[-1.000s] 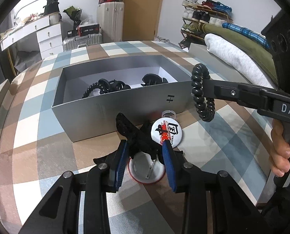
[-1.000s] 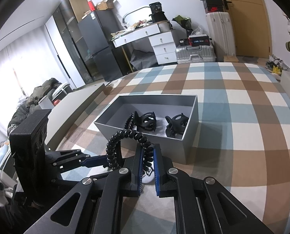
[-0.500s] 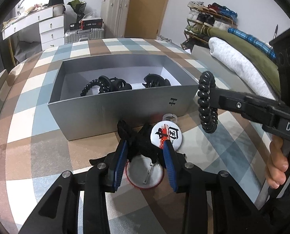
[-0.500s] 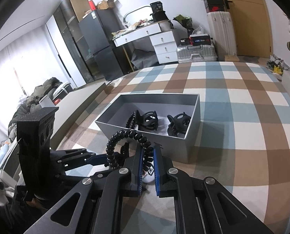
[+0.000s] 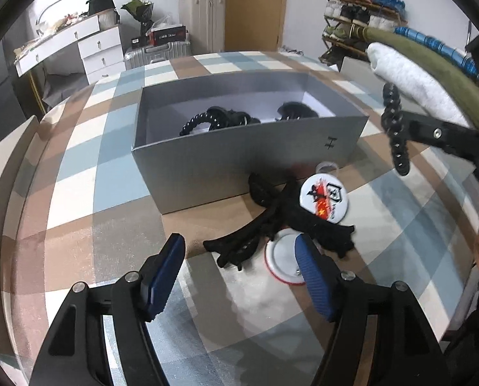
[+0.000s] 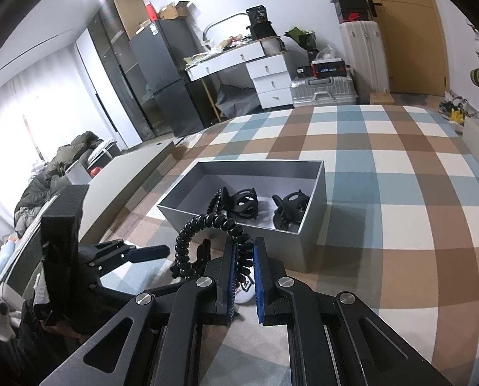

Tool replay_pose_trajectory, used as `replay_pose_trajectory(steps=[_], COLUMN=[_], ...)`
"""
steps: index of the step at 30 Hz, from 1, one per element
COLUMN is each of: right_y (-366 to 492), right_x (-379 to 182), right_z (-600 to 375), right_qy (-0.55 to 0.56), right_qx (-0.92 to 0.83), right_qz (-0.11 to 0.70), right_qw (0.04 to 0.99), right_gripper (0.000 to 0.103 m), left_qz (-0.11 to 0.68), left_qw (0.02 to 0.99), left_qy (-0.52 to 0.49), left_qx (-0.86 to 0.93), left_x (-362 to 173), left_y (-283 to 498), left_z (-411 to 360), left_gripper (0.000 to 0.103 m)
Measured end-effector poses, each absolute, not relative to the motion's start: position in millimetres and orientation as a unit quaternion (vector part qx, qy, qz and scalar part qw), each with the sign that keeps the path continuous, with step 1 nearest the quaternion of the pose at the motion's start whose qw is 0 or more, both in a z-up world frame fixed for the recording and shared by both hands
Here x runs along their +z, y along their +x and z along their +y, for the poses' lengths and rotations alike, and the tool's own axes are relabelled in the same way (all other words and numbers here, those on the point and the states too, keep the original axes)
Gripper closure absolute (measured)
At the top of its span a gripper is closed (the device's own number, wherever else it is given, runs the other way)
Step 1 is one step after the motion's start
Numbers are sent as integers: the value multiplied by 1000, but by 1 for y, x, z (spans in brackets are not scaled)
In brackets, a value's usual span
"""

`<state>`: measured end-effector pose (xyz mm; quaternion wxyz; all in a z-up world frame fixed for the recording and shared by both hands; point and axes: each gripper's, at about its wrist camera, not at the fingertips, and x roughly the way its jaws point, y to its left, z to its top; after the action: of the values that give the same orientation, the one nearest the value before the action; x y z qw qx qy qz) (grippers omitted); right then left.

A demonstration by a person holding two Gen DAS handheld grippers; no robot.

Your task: Organize jewelry

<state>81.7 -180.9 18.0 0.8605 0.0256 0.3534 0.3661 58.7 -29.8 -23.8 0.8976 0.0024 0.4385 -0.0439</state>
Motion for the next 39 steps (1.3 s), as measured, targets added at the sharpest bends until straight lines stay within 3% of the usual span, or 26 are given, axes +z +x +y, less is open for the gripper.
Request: replay_pose_trajectory(steps=[7, 27, 39], right_y=[82, 82, 83], right_x=[18, 18, 21], right_z=[-181, -180, -186], right_qy=[24, 22, 28], right_qx=[367, 370, 369], right_qz=[355, 356, 351], right_qw=[859, 858, 860], right_gripper=[94, 94, 94], left_qz=[422, 424, 387], left_qw=[905, 896, 914], left_qy=[-27, 109, 93], left_qx=[-51, -67, -81], left_x=[-15, -27, -9], left_y=[55, 61, 48], left_z=[-27, -85, -72], left_gripper=[37, 30, 33])
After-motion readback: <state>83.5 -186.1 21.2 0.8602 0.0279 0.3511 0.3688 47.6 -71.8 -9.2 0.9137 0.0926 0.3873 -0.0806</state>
